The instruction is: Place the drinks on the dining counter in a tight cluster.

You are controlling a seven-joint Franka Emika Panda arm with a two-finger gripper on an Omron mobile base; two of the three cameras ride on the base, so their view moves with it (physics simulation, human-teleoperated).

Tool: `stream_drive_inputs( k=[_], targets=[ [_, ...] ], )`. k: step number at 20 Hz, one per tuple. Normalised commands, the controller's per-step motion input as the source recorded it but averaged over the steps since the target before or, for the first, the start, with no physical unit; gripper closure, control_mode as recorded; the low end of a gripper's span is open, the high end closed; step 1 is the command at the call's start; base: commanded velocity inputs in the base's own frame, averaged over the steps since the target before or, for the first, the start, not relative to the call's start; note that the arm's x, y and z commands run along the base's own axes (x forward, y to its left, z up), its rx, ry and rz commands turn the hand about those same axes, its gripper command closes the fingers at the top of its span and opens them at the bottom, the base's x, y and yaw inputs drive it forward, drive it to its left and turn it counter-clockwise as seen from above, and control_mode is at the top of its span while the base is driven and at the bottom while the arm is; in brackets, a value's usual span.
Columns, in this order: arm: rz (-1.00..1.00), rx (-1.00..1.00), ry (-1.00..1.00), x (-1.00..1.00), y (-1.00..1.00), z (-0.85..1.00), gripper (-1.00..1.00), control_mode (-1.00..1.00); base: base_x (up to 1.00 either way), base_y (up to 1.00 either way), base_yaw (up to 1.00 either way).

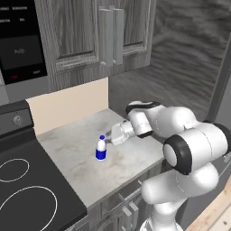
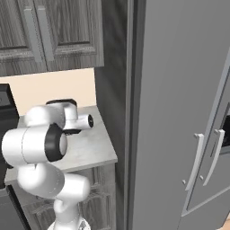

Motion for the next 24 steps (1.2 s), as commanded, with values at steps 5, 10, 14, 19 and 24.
stream_drive_inputs(
  k=[5, 10, 14, 19, 24],
  targets=[
    [0.07, 0.0, -0.02, 0.0, 0.0, -0.4, -1.0, -1.0, 0.0, 0.0, 0.0],
    [0.05, 0.0, 0.0, 0.03, 0.0, -0.23, -1.0, -1.0, 0.0, 0.0, 0.0],
    [0.04, 0.0, 0.0, 0.0, 0.13, 0.0, -1.0, -1.0, 0.0, 0.0, 0.0],
    [0.03, 0.0, -0.01, -0.11, 0.11, 0.0, -1.0, -1.0, 0.0, 0.0, 0.0],
    [0.05, 0.0, -0.03, -0.07, 0.03, 0.0, -1.0, -1.0, 0.0, 0.0, 0.0]
  ],
)
